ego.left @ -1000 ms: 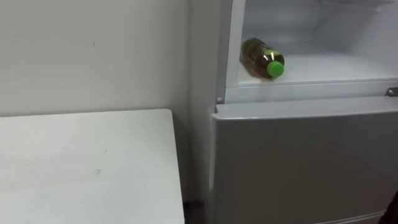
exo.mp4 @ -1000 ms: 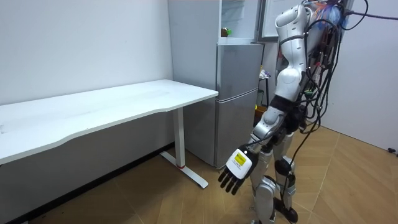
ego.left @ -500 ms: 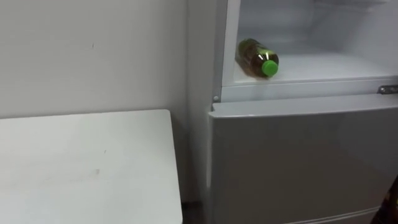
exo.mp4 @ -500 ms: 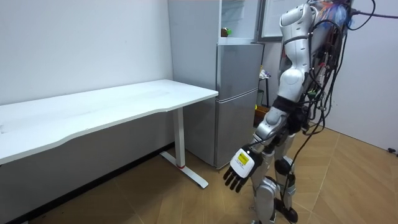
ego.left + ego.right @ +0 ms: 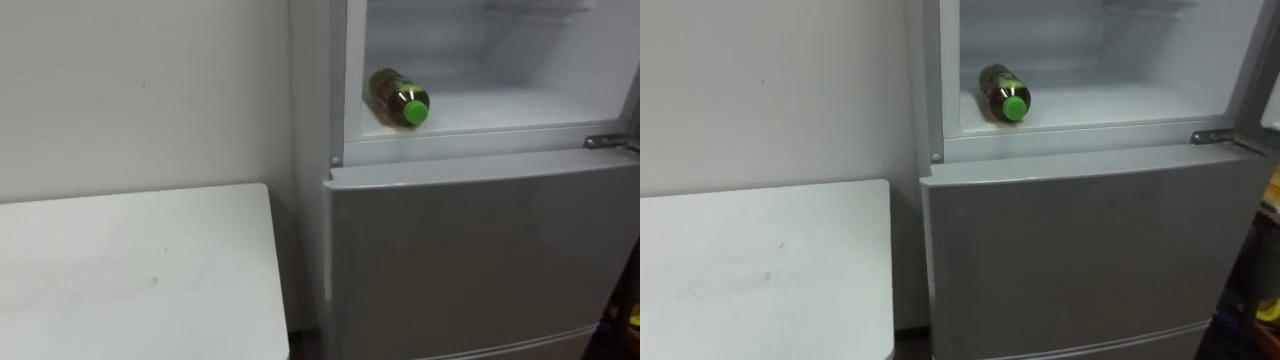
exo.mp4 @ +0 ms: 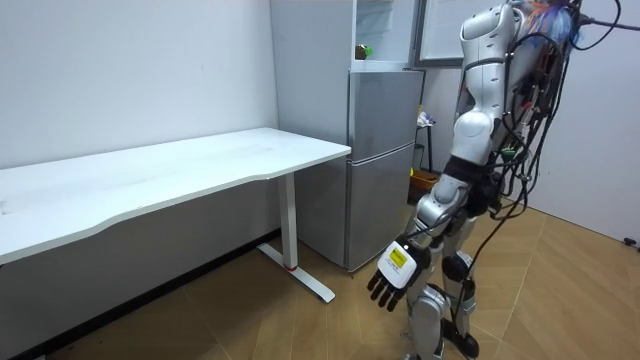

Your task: Put the bottle in the upper fridge

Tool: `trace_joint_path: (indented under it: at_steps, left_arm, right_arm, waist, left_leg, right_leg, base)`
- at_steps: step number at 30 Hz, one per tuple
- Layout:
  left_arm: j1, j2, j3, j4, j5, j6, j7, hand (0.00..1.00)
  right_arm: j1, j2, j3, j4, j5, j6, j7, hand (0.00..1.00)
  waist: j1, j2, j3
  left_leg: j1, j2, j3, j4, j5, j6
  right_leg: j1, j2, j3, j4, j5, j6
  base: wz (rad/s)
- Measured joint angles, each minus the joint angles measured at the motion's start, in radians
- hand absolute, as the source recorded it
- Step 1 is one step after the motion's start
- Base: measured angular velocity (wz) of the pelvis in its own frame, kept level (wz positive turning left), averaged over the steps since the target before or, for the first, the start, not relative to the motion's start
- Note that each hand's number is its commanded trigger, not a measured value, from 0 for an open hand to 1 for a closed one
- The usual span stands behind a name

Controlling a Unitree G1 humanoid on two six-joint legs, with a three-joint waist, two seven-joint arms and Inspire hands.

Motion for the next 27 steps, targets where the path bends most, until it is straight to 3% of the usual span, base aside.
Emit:
trace_joint_path:
  at_steps: [4,9,19,27]
  left_arm:
    - [-0.001,0.001,-0.031,0.002,-0.003,0.000,0.001,0.00]
    - [-0.005,0.001,-0.108,0.002,-0.004,-0.002,0.022,0.00]
    - [-0.022,0.003,-0.179,-0.004,0.009,-0.001,0.041,0.00]
    - [-0.022,-0.004,-0.216,-0.006,0.009,0.002,0.036,0.00]
  right_arm:
    - [0.001,0.008,0.042,0.000,-0.025,-0.018,0.013,0.00]
    - [0.004,0.021,0.124,-0.019,-0.025,-0.062,0.043,0.00]
    - [0.035,0.025,0.284,-0.064,-0.025,-0.062,0.128,0.00]
    - [0.058,0.026,0.391,-0.064,-0.026,-0.043,0.273,0.00]
  waist:
    - [0.000,0.009,0.0000]
    - [0.004,0.022,-0.0056]
    - [0.019,0.039,-0.0075]
    - [0.043,0.061,-0.0127]
  left_leg:
    - [-0.003,0.001,0.000,0.007,-0.002,0.002]
    - [-0.011,0.002,0.000,0.012,-0.004,0.003]
    - [-0.012,0.001,0.000,0.010,-0.004,0.003]
    - [-0.014,0.001,-0.001,0.009,-0.004,0.003]
  right_leg:
    - [0.000,-0.001,0.000,0.000,0.001,0.001]
    - [-0.007,-0.001,0.001,0.003,0.004,0.000]
    - [-0.008,0.000,0.001,-0.002,0.005,0.001]
    - [-0.012,0.000,0.000,-0.005,0.005,0.001]
  base:
    - [0.00]
    - [0.00]
    - [0.00]
    - [0.00]
